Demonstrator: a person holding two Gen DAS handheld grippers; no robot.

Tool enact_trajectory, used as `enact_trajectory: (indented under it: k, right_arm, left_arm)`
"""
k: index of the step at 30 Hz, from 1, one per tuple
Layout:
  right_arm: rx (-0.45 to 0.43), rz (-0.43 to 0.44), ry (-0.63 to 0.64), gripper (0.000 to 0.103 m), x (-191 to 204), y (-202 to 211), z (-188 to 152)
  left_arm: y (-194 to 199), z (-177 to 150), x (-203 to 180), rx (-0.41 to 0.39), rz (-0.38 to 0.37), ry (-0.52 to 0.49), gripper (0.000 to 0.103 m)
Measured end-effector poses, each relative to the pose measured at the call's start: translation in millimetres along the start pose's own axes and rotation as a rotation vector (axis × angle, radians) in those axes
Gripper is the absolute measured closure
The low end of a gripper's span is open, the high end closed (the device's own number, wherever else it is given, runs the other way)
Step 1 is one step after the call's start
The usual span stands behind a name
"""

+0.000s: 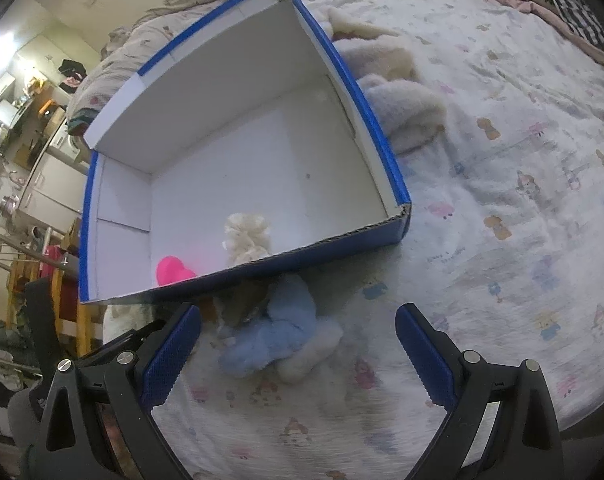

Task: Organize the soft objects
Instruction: 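Move both tools back out to the items beside the box, then grasp the lace cloth strip with the left tool while the right tool grasps the light-blue plush toy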

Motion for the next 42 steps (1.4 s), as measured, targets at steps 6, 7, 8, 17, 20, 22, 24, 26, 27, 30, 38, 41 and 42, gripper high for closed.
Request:
enact_trajectory:
  k: [6, 7, 8, 17, 20, 22, 24, 26, 27, 30, 38, 41, 42]
  right_arm:
    - [0.033, 0.009, -0.046, 0.000, -13, -6, 0]
    - [0.040, 0.012, -0.055, 0.000, -15, -8, -1]
    - [0.049, 0.015, -0.066, 0.000, -17, -10, -1]
    - [0.136, 0.076, -0.159, 0.000, -28, -32, -10]
    - [0.169, 0.096, -0.201, 0.003, -35, -40, -15]
    - [0.187, 0.100, -0.216, 0.018, -37, -46, -18]
    - [0.198, 0.094, -0.224, 0.021, -38, -50, -19]
    - [0.208, 0.085, -0.227, 0.025, -37, -55, -20]
    - [0.211, 0.085, -0.228, 0.025, -36, -58, -21]
    - [0.223, 0.066, -0.201, 0.027, -30, -65, -22]
    - [0.253, 0.042, -0.111, 0.053, -7, -81, -20]
    - [0.223, 0.040, -0.074, 0.066, -3, -70, -23]
    - [0.210, 0.037, -0.061, 0.069, -2, -64, -23]
  left_arm:
    - [-20, -1, -9, 0.097, -0.011, 0.020, 0.083]
    - [-21, -1, -9, 0.102, -0.014, 0.020, 0.087]
    - [-21, -1, -10, 0.100, -0.014, 0.014, 0.092]
    - [3, -6, -2, 0.049, -0.038, -0.028, 0.096]
    - [17, -7, 5, 0.011, -0.042, -0.032, 0.096]
    - [24, -7, 12, -0.009, -0.046, -0.022, 0.096]
    - [28, -7, 20, -0.021, -0.048, -0.008, 0.096]
    - [32, -8, 27, -0.035, -0.034, 0.001, 0.096]
    - [34, -8, 30, -0.044, -0.028, 0.003, 0.096]
    - [36, -7, 44, -0.061, -0.012, 0.002, 0.096]
    - [26, -8, 56, -0.056, -0.005, 0.012, 0.096]
    - [28, -8, 53, -0.068, 0.002, 0.007, 0.096]
    - [29, -8, 51, -0.071, 0.005, 0.004, 0.096]
Point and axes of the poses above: each gripper's, at about its wrist camera, not at the fingertips, and y roughly against the way its jaws point, x to its left, z to its top, the point moved 3 cm from there along -y, roughly the way its jaws point, and after that the axes turned 12 degrees about z, right-handed, at the moved point
